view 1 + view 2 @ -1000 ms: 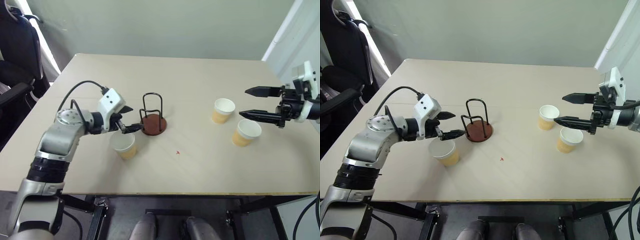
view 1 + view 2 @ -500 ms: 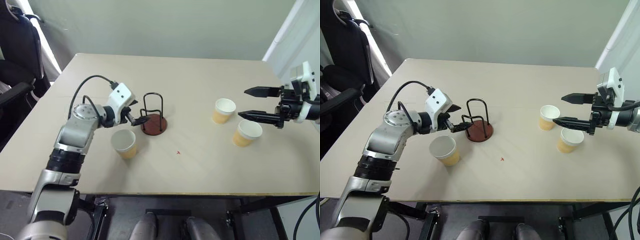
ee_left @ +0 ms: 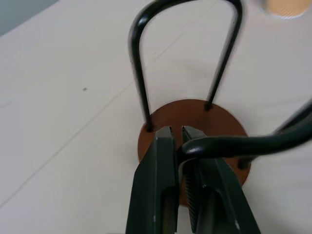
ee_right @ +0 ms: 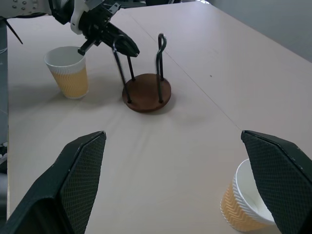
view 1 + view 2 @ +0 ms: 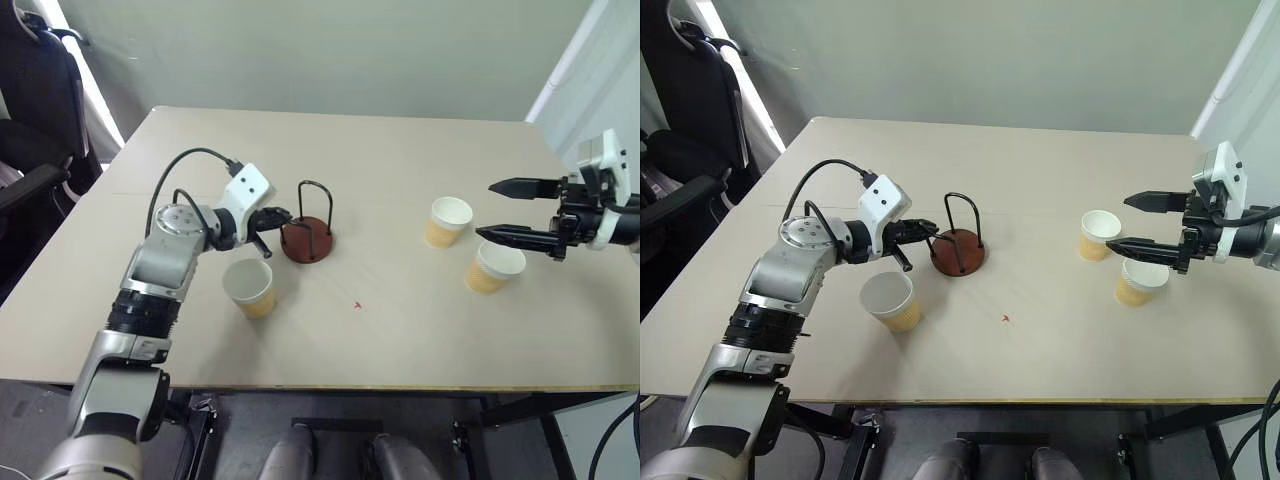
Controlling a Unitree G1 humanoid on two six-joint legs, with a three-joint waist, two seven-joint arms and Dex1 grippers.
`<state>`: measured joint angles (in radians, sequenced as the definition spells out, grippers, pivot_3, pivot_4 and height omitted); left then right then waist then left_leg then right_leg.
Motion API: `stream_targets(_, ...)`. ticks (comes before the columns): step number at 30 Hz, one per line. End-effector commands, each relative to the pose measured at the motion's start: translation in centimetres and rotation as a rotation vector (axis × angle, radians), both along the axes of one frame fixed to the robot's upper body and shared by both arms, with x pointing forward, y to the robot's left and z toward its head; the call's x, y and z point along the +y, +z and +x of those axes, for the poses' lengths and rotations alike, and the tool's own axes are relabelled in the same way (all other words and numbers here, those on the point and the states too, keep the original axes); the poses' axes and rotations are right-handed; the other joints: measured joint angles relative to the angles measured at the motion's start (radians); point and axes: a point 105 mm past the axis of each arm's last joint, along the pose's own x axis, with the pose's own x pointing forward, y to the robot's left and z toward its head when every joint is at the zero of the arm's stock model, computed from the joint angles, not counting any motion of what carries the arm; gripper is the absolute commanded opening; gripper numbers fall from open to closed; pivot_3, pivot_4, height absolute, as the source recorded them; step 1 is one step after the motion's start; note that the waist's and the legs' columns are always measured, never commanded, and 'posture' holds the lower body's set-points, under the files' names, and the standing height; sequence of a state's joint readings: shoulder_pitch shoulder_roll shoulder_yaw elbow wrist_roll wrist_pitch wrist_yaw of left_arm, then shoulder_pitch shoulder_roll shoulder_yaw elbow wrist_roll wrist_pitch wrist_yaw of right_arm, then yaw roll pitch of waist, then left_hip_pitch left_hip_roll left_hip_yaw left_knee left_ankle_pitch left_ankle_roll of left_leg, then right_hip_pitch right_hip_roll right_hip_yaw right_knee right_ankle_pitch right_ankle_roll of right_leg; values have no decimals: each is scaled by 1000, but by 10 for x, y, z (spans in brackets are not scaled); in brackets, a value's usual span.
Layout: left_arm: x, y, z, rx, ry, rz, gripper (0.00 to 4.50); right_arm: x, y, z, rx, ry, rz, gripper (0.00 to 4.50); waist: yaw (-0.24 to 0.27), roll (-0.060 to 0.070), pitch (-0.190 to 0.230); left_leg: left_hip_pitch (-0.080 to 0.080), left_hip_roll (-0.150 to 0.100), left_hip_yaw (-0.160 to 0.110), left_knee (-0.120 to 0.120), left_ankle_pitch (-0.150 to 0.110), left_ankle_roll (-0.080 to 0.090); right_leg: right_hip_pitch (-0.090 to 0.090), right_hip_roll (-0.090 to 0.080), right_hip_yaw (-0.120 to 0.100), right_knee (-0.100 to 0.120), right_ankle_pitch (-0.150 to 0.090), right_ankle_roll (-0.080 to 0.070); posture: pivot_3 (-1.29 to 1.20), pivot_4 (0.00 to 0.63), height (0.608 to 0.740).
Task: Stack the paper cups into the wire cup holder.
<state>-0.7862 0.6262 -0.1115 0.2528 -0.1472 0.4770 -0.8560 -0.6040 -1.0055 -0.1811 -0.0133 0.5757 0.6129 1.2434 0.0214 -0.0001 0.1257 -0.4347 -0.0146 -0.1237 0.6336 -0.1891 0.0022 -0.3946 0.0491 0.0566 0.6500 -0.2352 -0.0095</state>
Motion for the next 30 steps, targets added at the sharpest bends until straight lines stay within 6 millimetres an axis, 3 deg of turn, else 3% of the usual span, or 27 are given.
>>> stream_targets(1,-21,47,-13,-88,-156,-114,15,-3,18,-6,-71,-6,-5,4500,1,0,0,0,0,0,0,0,0,0,0,0,0,0,0,0,150,740)
stream_targets(6,-49,71,-57,-55,-468,-160,15,-4,18,-7,-72,-12,-8,4500,3,-1,0,-2,0,0,3,-1,1,0,0,0,-2,0,1,0,150,740)
stream_targets(10,-53,57,-91,70,-641,-77,15,-5,18,-8,-74,-16,-8,4500,3,-1,0,-2,0,2,4,-1,1,0,0,2,-2,0,1,0,150,740)
stream_targets(12,-54,50,-99,98,-679,-44,15,-5,18,-8,-73,-18,-9,4500,2,0,0,-1,0,2,4,-1,2,0,0,2,-2,0,1,0,150,740)
stream_targets(15,-53,23,-104,109,-714,133,15,-5,17,-8,-72,-21,-9,4500,1,0,0,0,0,2,4,-2,4,1,0,2,-1,0,2,0,150,740)
stream_targets(23,-75,12,-96,-41,-792,210,15,-5,16,-8,-70,-22,-13,4500,9,0,0,-1,0,1,9,-5,8,2,0,2,-1,1,2,0,150,740)
stream_targets(30,-80,3,-101,-42,-884,226,15,-5,15,-9,-70,-24,-16,4500,7,0,0,-2,0,1,9,-6,8,2,0,2,-1,1,2,0,150,740)
